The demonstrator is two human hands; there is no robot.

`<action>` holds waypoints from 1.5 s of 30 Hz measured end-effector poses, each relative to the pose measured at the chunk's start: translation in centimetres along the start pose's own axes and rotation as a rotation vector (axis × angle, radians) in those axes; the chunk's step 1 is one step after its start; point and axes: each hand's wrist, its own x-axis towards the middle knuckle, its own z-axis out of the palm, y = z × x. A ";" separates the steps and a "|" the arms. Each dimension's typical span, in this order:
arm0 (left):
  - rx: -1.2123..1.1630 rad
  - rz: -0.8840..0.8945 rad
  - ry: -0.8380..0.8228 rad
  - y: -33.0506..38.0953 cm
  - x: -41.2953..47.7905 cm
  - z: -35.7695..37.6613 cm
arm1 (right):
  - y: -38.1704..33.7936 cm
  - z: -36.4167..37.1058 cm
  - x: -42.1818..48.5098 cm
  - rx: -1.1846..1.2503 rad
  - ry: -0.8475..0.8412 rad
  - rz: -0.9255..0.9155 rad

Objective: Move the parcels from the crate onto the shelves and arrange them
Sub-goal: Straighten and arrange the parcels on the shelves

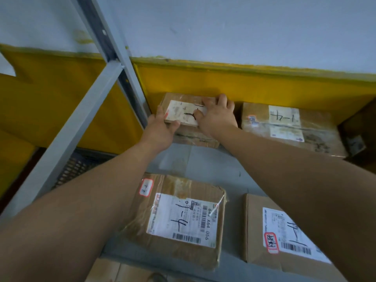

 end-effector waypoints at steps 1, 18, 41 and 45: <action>0.013 -0.020 -0.001 -0.1 0.3 0.2 | 0.0 0.0 -0.1 -0.004 0.016 -0.003; -0.014 -0.010 -0.134 -4.5 -12.4 -3.3 | 0.6 -2.2 -7.4 -0.124 -0.023 -0.196; 0.055 0.087 -0.173 -10.4 -20.9 -5.1 | -2.6 4.5 -24.9 0.092 -0.154 0.032; 0.215 0.141 -0.187 -10.1 -20.3 -5.4 | -1.2 3.0 -25.6 0.153 -0.104 0.087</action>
